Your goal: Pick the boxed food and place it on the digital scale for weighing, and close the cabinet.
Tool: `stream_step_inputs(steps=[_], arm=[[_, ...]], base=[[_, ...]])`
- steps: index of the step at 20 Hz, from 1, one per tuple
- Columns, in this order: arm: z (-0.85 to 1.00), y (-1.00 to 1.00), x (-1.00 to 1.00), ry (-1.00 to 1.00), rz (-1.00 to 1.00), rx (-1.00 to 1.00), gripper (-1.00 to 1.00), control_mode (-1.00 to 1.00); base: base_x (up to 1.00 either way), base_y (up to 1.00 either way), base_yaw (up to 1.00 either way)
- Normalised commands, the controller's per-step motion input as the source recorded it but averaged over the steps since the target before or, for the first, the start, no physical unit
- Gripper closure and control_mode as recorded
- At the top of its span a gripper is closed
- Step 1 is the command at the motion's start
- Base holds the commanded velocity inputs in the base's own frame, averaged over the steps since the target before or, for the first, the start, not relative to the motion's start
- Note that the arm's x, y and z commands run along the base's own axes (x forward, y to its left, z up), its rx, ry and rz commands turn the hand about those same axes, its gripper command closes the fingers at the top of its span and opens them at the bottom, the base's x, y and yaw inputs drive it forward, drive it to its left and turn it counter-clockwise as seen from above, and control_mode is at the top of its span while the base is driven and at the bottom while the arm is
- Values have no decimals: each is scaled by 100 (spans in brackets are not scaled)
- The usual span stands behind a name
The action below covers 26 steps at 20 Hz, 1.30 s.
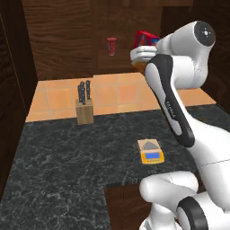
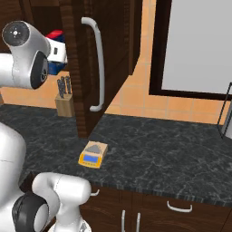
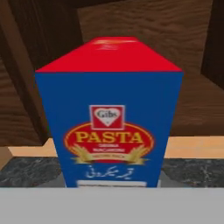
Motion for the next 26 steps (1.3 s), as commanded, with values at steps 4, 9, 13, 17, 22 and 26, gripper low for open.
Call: stream_step_inputs(steps=[4,9,13,17,22,26], arm=[[-10,0,-100,17,-11,0,100,-100],[-64,0,-100,4,-25,0,100,-100],[-100,0,-79,-2,-28,-1,100,-100],[-97,-8,-30,0,-15,0,100,-100],[-83,-1,26,0,-12,0,100,-100],[-73,-1,51,0,-7,0,100,-100]], base=[[0,0,0],[0,0,0],[0,0,0],[0,0,0],[0,0,0],[0,0,0]])
